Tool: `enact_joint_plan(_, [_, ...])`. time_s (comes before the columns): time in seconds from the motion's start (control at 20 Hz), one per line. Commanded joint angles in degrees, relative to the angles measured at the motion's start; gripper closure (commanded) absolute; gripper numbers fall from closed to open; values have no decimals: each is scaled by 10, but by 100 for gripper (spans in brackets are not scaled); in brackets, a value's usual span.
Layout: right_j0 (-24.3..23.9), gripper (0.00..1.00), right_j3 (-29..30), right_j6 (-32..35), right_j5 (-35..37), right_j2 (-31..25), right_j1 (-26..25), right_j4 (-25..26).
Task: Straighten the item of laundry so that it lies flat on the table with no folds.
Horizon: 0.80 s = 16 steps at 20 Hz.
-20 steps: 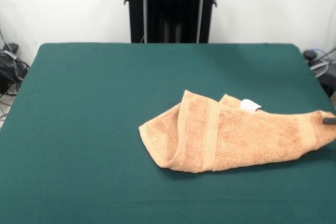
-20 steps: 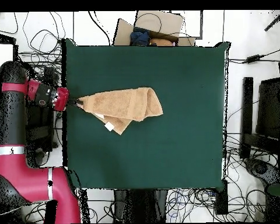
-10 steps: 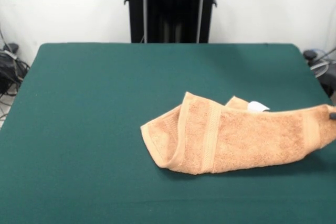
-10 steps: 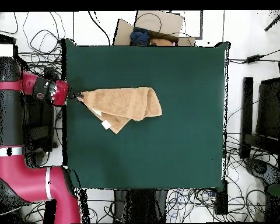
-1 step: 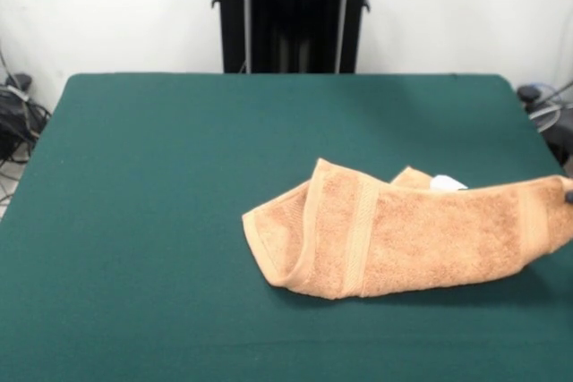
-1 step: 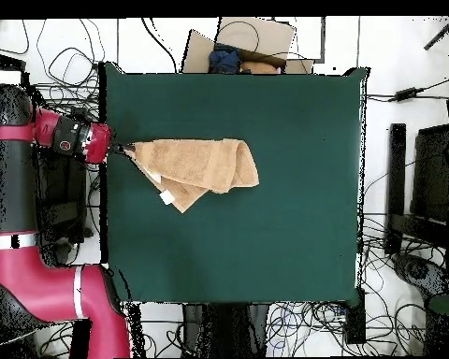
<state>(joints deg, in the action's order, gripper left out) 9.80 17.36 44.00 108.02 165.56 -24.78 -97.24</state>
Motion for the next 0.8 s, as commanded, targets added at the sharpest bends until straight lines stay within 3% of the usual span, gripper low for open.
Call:
enact_joint_plan(0.05, [-18, 100, -28, -127, -44, 93, 17, -35])
enact_joint_plan(0.25, [-16, 100, -26, -119, -54, 93, 16, -20])
enact_joint_plan(0.3, [-15, 0, -25, -110, -64, 93, 17, -14])
enact_joint_plan(0.45, [-11, 0, -20, -68, -91, 92, 18, -2])
enact_joint_plan(0.65, [-1, 0, -15, -49, -105, 93, 17, 53])
enact_joint_plan(0.8, [0, 0, -14, -50, -109, 93, 17, 59])
